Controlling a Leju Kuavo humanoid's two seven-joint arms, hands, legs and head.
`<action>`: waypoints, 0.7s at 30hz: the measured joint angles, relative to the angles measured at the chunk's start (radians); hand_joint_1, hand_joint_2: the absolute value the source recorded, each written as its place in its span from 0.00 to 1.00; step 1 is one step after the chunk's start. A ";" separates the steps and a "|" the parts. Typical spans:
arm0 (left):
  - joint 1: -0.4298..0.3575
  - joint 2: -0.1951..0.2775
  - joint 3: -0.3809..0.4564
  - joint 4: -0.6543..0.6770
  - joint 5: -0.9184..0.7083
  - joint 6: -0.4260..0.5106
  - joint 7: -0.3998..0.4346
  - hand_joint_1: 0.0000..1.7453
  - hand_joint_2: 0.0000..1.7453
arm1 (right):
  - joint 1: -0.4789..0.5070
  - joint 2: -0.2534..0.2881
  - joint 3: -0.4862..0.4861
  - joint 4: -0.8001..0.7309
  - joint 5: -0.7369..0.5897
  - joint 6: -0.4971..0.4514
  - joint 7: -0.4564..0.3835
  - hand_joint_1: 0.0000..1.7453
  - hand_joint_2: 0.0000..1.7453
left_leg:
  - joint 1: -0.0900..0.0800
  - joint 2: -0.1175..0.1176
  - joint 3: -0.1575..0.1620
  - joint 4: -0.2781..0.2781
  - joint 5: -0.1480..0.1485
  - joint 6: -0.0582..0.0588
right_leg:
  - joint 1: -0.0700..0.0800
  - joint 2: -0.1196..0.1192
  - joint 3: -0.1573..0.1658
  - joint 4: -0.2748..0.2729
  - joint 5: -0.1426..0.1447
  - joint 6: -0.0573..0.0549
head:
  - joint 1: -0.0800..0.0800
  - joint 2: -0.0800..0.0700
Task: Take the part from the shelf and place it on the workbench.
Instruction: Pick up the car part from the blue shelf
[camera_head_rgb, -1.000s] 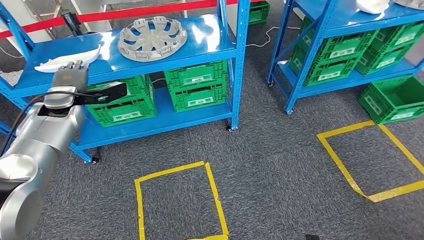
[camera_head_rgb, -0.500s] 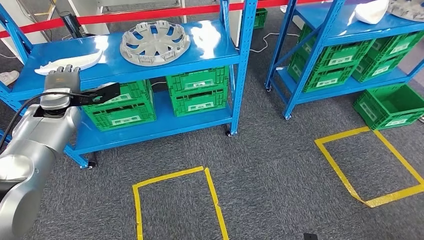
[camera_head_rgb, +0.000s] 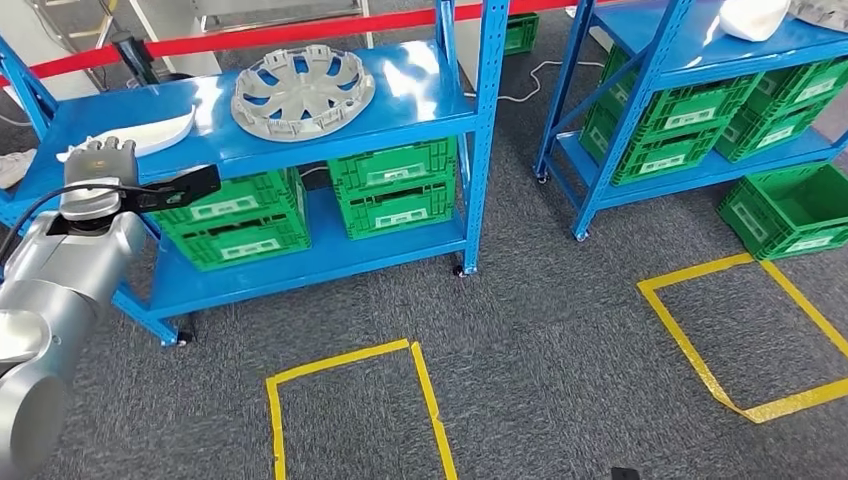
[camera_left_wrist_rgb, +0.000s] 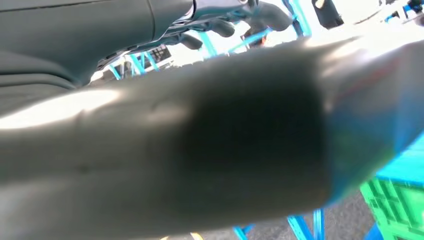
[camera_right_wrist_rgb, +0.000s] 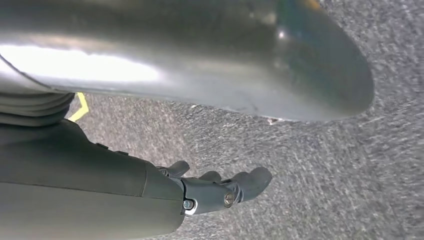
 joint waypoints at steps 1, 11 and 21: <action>0.000 0.006 0.002 0.001 0.000 -0.003 0.001 0.00 0.00 | 0.000 0.000 0.000 0.000 0.000 0.000 0.000 0.00 0.00 | 0.003 0.001 -0.031 0.056 -0.021 -0.006 | -0.001 0.000 0.007 -0.003 -0.004 -0.004 | -0.002 0.000; -0.002 0.058 0.030 0.011 0.003 -0.032 0.013 0.00 0.00 | 0.001 0.000 -0.001 0.000 -0.003 0.001 -0.010 0.00 0.00 | 0.007 0.002 -0.071 -0.035 0.115 0.000 | -0.001 0.005 0.068 -0.003 -0.058 0.022 | -0.003 0.000; 0.016 0.114 0.073 0.023 0.015 -0.062 0.039 0.00 0.00 | 0.007 0.000 -0.004 0.000 -0.002 0.020 -0.014 0.00 0.00 | 0.002 -0.001 -0.038 -0.044 0.086 0.047 | 0.002 0.000 -0.110 0.259 -0.112 0.038 | -0.001 0.000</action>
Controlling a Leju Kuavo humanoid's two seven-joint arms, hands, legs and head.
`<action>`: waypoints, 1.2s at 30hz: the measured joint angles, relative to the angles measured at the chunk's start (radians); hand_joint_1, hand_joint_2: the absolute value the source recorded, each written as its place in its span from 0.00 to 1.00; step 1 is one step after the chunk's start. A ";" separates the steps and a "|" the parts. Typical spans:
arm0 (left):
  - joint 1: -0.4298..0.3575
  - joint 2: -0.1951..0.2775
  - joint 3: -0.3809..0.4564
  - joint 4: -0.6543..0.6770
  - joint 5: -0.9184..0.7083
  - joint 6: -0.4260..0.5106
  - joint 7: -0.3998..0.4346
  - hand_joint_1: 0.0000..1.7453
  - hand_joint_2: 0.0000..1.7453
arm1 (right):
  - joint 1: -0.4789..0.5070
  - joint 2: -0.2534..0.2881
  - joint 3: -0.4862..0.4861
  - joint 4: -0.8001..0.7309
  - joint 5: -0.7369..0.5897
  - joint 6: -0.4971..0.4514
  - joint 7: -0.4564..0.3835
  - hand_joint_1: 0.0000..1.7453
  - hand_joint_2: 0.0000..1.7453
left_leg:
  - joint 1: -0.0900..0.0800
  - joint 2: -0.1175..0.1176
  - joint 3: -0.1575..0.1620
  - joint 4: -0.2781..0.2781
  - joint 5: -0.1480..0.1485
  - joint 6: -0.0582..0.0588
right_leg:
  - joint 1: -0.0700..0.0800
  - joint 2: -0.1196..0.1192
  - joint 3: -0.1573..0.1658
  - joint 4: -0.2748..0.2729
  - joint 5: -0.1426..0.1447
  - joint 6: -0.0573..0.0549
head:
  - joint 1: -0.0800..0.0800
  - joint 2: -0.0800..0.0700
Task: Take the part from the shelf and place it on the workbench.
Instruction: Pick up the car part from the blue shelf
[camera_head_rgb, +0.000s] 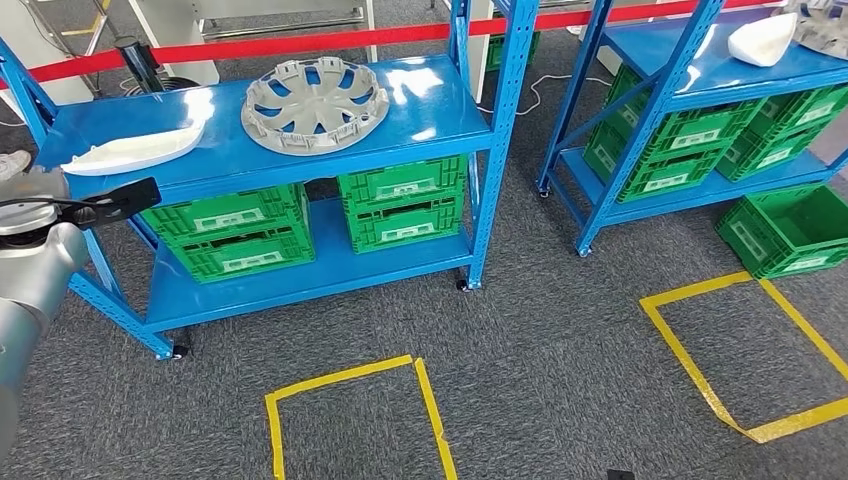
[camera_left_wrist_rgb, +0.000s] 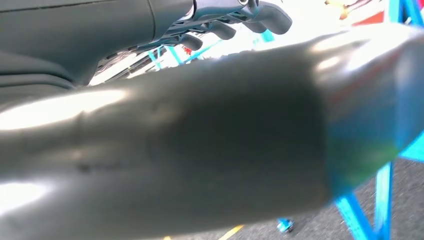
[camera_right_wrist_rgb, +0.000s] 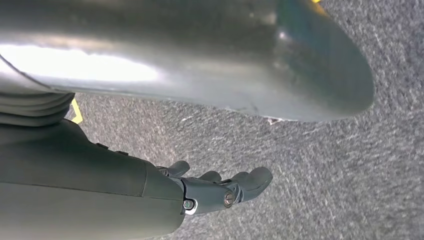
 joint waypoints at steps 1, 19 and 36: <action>0.003 0.004 0.002 0.001 0.000 -0.002 0.002 0.00 0.00 | 0.000 0.000 -0.001 0.000 0.000 0.001 0.000 0.00 0.00 | -0.001 -0.001 0.007 0.001 -0.006 -0.001 | 0.002 0.000 0.021 -0.061 0.043 -0.006 | 0.000 0.000; 0.029 0.033 0.027 0.010 0.007 -0.007 0.019 0.00 0.00 | 0.000 0.000 -0.011 0.000 -0.013 -0.001 0.000 0.00 0.00 | 0.012 0.001 -0.163 0.304 -0.116 -0.069 | 0.002 0.000 0.156 -0.274 0.086 -0.053 | -0.008 0.000; 0.036 0.033 0.040 0.010 0.008 -0.008 0.017 0.00 0.00 | -0.002 -0.002 -0.012 0.000 -0.010 0.000 -0.002 0.00 0.00 | -0.002 -0.006 0.011 0.002 -0.011 -0.014 | 0.013 -0.001 0.090 -0.223 0.114 -0.026 | -0.004 0.000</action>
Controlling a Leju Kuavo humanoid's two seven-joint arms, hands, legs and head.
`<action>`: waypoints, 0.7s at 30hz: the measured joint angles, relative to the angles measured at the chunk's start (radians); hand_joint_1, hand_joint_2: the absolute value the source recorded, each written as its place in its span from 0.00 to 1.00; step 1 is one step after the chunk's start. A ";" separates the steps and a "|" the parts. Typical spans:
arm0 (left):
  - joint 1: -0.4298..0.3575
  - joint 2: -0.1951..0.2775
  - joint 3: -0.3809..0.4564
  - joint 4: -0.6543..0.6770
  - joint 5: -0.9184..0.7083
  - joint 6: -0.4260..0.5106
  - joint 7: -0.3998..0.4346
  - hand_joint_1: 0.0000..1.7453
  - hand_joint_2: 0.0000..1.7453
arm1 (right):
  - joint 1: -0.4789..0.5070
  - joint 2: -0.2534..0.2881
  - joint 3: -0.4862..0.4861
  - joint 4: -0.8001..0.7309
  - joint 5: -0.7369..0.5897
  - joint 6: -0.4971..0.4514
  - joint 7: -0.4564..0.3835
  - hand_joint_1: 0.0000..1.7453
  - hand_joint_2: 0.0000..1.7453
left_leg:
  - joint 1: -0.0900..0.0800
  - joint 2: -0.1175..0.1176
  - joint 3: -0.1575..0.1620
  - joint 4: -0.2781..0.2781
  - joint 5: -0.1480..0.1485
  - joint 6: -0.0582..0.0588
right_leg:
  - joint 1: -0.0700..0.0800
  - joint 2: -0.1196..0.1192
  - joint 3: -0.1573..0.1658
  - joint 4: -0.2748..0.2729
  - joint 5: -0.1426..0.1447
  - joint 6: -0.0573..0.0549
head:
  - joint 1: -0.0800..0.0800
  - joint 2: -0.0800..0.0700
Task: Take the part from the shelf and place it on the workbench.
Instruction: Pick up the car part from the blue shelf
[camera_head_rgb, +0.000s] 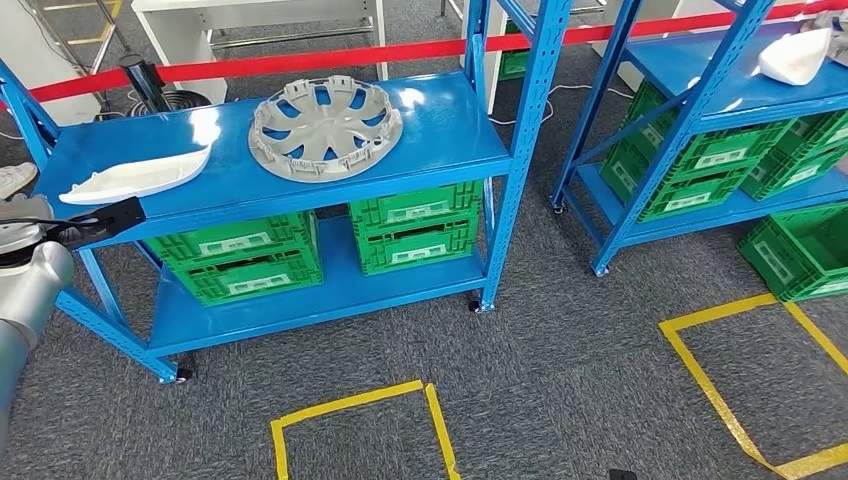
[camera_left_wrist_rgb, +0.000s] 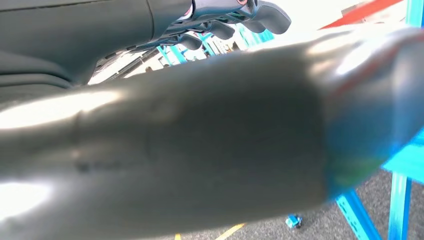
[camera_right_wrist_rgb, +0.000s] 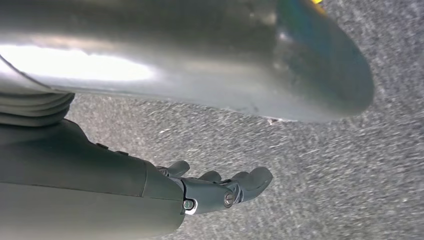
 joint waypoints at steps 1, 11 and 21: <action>0.000 0.000 0.001 0.000 0.000 0.000 0.000 0.00 0.00 | 0.000 0.000 0.000 0.000 0.000 0.000 0.000 0.00 0.00 | -0.001 -0.001 0.002 0.000 -0.004 -0.005 | 0.002 0.000 0.013 -0.029 0.006 -0.005 | 0.000 0.000; 0.005 0.003 0.010 0.003 0.000 0.003 -0.004 0.00 0.00 | -0.001 0.000 0.000 0.000 0.002 0.000 -0.001 0.00 0.00 | 0.013 0.007 -0.146 0.251 -0.080 -0.051 | -0.007 -0.004 0.071 -0.060 -0.027 -0.031 | -0.007 0.000; 0.008 0.000 0.011 0.002 -0.009 0.015 -0.003 0.00 0.00 | -0.002 0.001 0.000 0.000 0.004 -0.001 -0.002 0.00 0.00 | 0.009 0.017 -0.042 -0.008 0.045 -0.003 | -0.002 -0.019 0.099 -0.019 -0.098 0.014 | -0.004 0.000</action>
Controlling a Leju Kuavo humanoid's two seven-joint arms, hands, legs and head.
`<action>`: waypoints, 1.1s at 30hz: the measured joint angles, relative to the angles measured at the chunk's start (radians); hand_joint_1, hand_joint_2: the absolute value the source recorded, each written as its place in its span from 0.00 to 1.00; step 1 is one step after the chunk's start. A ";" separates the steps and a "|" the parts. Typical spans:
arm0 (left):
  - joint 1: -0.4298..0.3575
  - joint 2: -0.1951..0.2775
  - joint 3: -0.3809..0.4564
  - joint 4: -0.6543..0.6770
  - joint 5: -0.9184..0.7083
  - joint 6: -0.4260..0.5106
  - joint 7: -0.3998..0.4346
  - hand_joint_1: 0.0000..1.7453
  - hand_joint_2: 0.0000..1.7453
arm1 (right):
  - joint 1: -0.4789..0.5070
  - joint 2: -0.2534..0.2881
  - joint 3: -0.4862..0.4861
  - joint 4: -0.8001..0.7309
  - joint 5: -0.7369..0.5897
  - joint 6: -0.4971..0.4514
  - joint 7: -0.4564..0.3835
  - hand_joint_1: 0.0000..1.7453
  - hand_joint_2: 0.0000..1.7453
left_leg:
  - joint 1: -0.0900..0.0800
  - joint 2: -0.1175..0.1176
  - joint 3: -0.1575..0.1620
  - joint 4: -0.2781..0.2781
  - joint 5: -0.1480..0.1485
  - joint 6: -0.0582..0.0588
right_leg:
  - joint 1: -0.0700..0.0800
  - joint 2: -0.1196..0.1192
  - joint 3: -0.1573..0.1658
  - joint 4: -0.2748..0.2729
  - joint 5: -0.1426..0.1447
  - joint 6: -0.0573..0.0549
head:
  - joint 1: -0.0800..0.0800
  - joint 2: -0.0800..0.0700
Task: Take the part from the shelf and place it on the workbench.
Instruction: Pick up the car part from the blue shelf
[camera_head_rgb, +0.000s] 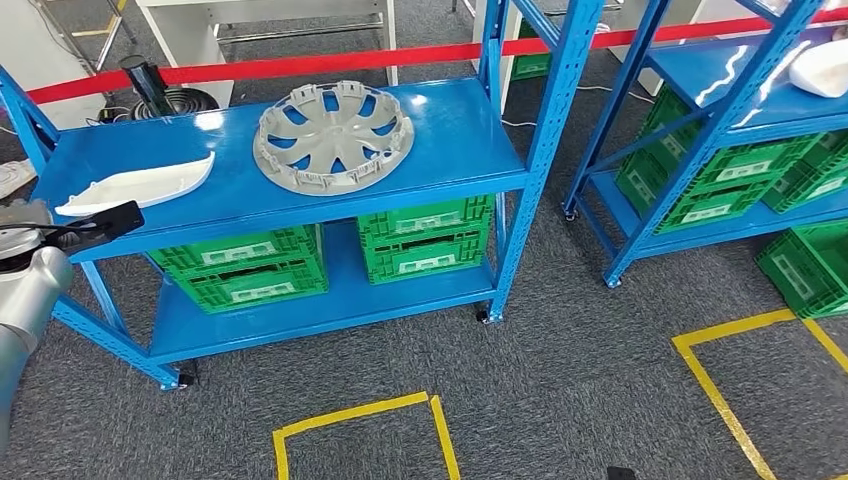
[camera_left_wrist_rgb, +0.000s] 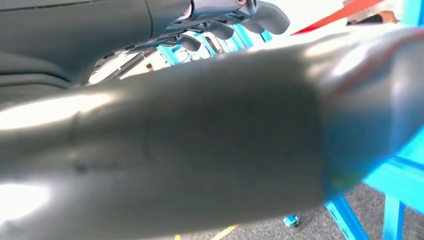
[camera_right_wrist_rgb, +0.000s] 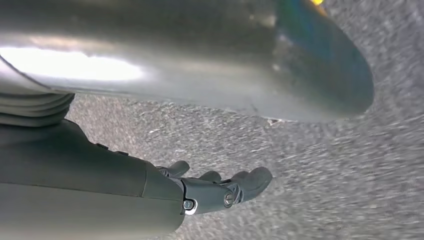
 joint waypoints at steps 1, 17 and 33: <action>-0.001 -0.001 0.000 -0.001 0.000 0.001 0.000 0.00 0.00 | -0.001 0.000 0.000 0.000 0.001 0.000 0.000 0.00 0.00 | 0.001 -0.004 0.004 -0.001 -0.003 0.006 | -0.002 0.004 -0.025 0.049 -0.021 0.006 | 0.001 0.000; 0.009 -0.001 0.010 -0.003 -0.001 0.029 0.001 0.00 0.00 | 0.000 0.001 0.000 0.000 0.011 -0.005 -0.001 0.00 0.00 | 0.002 -0.025 -0.019 0.123 -0.106 -0.042 | -0.007 0.026 -0.057 -0.032 0.090 -0.041 | -0.005 0.000; 0.035 -0.011 0.029 -0.015 -0.003 0.174 -0.063 0.00 0.00 | -0.002 0.002 0.000 0.000 0.005 -0.017 -0.016 0.00 0.00 | 0.007 -0.006 0.010 0.004 -0.013 0.004 | -0.005 0.016 -0.110 0.156 -0.038 0.008 | -0.001 0.000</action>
